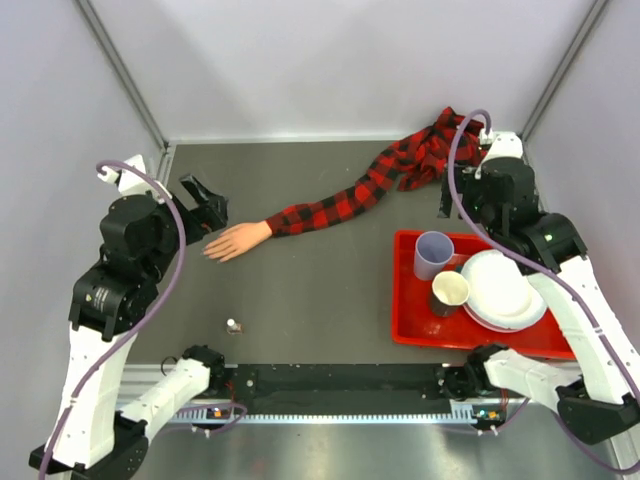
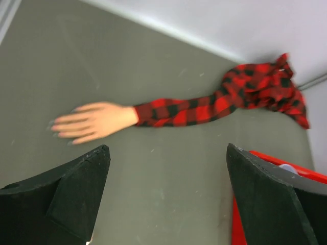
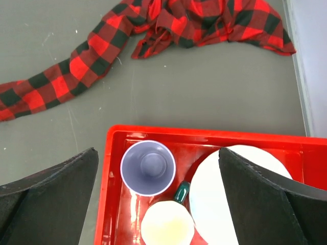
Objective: Paint the nails
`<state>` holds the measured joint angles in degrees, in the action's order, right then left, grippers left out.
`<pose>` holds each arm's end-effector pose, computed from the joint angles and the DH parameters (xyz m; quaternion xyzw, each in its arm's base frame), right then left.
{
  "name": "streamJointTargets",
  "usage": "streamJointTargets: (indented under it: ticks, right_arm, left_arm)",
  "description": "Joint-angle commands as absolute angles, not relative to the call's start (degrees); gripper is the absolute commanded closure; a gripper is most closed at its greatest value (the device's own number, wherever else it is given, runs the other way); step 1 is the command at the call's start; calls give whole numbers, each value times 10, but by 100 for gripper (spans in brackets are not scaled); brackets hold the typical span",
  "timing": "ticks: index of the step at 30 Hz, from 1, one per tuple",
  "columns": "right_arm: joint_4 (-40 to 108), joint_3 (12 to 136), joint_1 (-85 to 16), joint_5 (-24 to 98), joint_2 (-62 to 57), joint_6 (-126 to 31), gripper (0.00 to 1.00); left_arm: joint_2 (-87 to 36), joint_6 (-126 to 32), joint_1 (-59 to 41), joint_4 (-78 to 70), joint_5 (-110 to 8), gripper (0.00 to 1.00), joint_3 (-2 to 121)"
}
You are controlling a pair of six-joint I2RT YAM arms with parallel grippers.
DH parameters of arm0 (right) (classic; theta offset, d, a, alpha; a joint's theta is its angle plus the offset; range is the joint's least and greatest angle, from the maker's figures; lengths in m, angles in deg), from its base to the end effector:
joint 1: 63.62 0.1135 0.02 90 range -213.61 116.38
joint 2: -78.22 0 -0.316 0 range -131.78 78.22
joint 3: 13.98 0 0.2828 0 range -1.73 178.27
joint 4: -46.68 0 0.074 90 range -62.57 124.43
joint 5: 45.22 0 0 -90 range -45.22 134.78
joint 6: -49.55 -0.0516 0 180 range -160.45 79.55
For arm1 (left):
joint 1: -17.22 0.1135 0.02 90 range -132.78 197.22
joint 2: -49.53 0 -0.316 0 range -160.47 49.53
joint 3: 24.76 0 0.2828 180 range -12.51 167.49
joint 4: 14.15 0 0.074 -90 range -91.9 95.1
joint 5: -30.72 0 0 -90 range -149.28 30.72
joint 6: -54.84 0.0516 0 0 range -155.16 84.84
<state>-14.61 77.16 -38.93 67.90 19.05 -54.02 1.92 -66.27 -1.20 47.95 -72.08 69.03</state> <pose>0.1937 0.0667 0.4751 0.0188 0.8514 -0.0012 0.5242 0.1197 -0.0278 0.5168 -0.1544 0.7810 -0.1700 0.5808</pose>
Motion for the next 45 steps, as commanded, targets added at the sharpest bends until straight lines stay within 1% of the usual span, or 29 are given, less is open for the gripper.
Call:
streamJointTargets:
  ticks: [1,2,3,4,6,9,10,13,14,16,17,18,20,21,22,24,25,27,28,34,41,45]
  right_arm:
    - [-121,788,-394,662,177,-555,1]
    - [-113,784,-394,641,178,-548,1]
    - [-104,780,-394,571,180,-534,1]
    - [-95,765,-394,524,185,-501,1]
    - [-50,746,-393,436,189,-498,1]
    - [21,710,-346,383,187,-499,1]
    - [36,696,-300,381,185,-495,1]
    - [102,668,-212,390,157,-486,1]
    - [124,660,-146,393,137,-483,1]
    - [200,632,-80,408,112,-477,2]
    - [224,623,-22,417,79,-473,2]
    - [273,617,12,436,61,-457,3]
    - [321,601,76,446,22,-439,7]
    - [383,594,85,430,-13,-434,9]
    - [413,579,92,413,-28,-435,13]
    - [488,548,108,366,-67,-442,17]
    - [548,541,114,359,-80,-441,19]
    - [597,529,129,353,-111,-434,20]
    - [628,531,131,346,-149,-431,22]
    - [711,553,145,384,-268,-425,24]
    - [740,600,145,419,-362,-407,26]
    - [756,618,145,432,-401,-374,29]
  left_arm:
    - [28,-712,-8,574,-798,1,692]
    - [31,-715,-9,581,-811,1,690]
    - [42,-716,-9,583,-813,1,682]
    - [49,-718,-8,583,-815,1,677]
    - [66,-722,-8,581,-824,1,665]
    - [83,-730,-9,586,-863,1,669]
    - [87,-732,-8,587,-876,1,671]
    - [108,-735,-9,588,-916,1,683]
    - [114,-732,-9,585,-923,2,687]
    - [131,-727,-9,576,-926,3,687]
    - [138,-722,-9,572,-923,4,686]
    - [146,-720,-9,565,-920,5,686]
    - [151,-716,-9,564,-917,5,686]
    - [155,-715,-10,565,-914,5,686]
    - [156,-715,-10,567,-911,5,686]
    - [159,-714,-10,573,-908,6,687]
    - [160,-714,-10,574,-904,6,687]
    - [167,-715,-10,577,-900,6,684]
    - [168,-716,-10,579,-898,6,683]
    - [181,-730,-10,579,-866,7,666]
    - [182,-733,-10,584,-844,8,675]
    - [183,-732,-10,585,-833,8,676]
